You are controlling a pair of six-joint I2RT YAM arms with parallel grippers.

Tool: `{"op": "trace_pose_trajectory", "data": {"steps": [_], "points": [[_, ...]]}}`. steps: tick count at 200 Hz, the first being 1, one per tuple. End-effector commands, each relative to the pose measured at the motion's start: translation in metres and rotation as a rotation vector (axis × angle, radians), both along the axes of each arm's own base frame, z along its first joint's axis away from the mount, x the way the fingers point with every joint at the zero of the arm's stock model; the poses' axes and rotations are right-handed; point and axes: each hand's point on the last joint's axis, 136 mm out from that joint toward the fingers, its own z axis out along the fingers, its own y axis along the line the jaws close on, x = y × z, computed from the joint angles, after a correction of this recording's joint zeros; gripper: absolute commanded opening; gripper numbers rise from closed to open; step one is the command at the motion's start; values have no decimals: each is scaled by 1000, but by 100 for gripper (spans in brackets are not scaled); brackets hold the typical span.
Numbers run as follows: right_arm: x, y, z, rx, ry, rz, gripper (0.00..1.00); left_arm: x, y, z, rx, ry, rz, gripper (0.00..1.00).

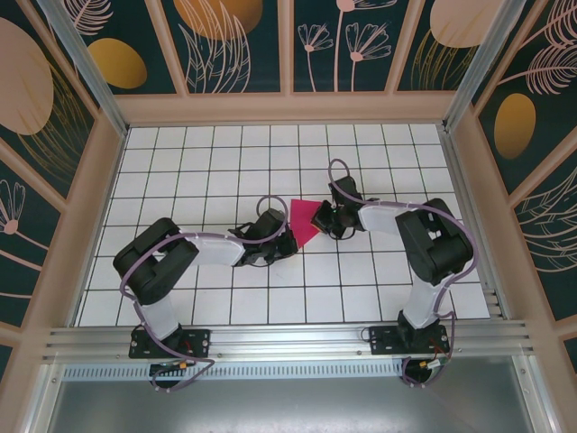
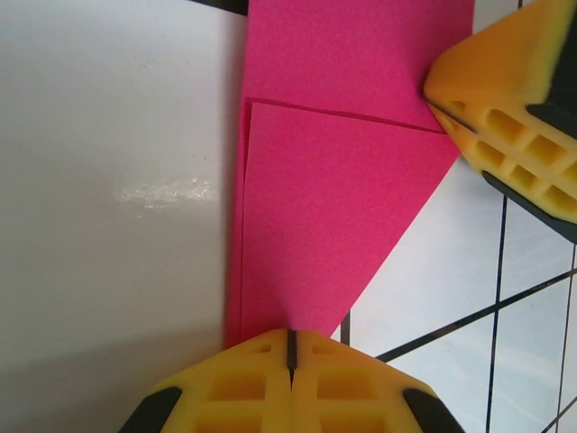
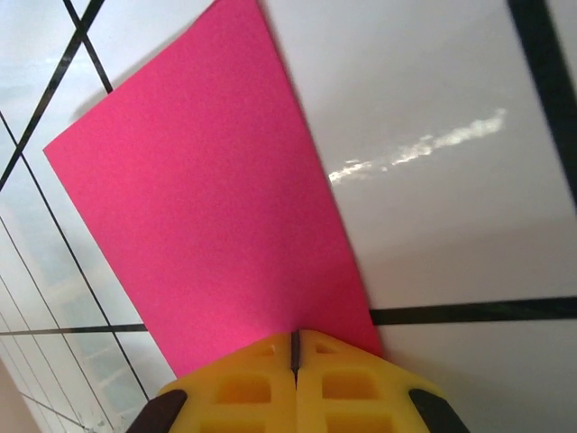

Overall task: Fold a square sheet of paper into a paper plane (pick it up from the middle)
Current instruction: Third fold the triangle at the center of the table.

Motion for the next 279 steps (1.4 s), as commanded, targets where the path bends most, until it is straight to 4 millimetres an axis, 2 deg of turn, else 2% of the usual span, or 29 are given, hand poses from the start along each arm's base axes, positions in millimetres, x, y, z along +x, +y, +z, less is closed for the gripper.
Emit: {"op": "trace_pose_trajectory", "data": {"steps": [1,15,34,66,93,134,141,180,214,234,279], "points": [[9,5,39,60,-156,95,0,-2,11,-18,62,33,32,0],[7,12,58,93,-240,185,0,-4,13,-21,71,41,32,0],[-6,17,66,116,-280,265,1,-3,13,-23,75,43,34,0],[-40,27,45,143,-216,343,0,-4,14,-25,80,46,35,0],[-56,36,32,163,-176,370,0,-4,14,-25,78,48,39,0],[-57,39,15,168,-123,370,0,-4,13,-23,72,49,37,0],[-62,45,13,169,-116,389,0,-4,13,-22,70,48,37,0],[-61,43,-1,147,-87,383,0,-4,9,-18,53,41,25,0],[-63,36,-15,99,-51,360,0,-1,-2,5,-16,12,-1,0],[-63,34,-16,92,-46,353,0,-1,-7,16,-44,1,-18,1],[-61,35,-13,94,-52,350,0,-11,4,-7,10,62,-1,0]]}}
